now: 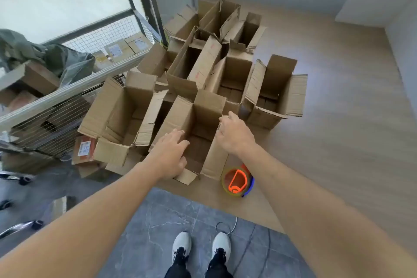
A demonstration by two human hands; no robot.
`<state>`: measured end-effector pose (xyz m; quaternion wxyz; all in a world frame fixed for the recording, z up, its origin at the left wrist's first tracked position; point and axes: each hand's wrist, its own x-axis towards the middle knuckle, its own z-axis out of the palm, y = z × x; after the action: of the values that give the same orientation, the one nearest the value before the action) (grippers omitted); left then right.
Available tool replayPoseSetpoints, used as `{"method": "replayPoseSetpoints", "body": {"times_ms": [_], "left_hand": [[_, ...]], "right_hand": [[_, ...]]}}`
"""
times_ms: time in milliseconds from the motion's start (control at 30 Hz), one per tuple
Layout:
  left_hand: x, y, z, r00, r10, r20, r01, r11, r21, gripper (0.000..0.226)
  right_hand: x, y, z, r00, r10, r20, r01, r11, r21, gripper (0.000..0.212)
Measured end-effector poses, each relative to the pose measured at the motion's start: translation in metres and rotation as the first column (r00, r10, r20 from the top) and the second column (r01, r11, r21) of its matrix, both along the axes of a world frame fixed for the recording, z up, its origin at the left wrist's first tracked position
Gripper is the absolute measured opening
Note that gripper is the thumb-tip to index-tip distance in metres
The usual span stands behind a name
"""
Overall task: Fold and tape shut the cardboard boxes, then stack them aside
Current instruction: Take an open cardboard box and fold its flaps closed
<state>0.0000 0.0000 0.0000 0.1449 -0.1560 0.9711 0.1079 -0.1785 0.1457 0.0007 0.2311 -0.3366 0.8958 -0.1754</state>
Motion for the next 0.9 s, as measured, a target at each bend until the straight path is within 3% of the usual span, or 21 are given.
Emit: {"method": "replayPoseSetpoints", "body": {"times_ms": [167, 367, 600, 900], "left_hand": [[0.012, 0.000, -0.014, 0.990, -0.094, -0.106, 0.088, 0.994, -0.060, 0.053], [0.026, 0.000, -0.015, 0.971, -0.178, -0.157, 0.168, 0.983, -0.075, 0.051], [0.046, -0.010, -0.009, 0.962, -0.199, -0.188, 0.184, 0.978, -0.094, 0.050], [0.055, -0.018, 0.013, 0.944, -0.235, -0.231, 0.226, 0.972, -0.063, 0.054]], "right_hand": [[-0.006, -0.009, -0.009, 0.992, -0.052, -0.119, 0.054, 0.998, 0.013, 0.055], [0.015, -0.002, -0.011, 0.943, -0.272, -0.191, 0.278, 0.961, 0.004, 0.063], [0.017, 0.009, -0.025, 0.861, -0.499, 0.103, 0.504, 0.863, -0.034, 0.018], [0.035, 0.024, 0.010, 0.850, -0.524, -0.047, 0.522, 0.852, -0.041, 0.018]]}}
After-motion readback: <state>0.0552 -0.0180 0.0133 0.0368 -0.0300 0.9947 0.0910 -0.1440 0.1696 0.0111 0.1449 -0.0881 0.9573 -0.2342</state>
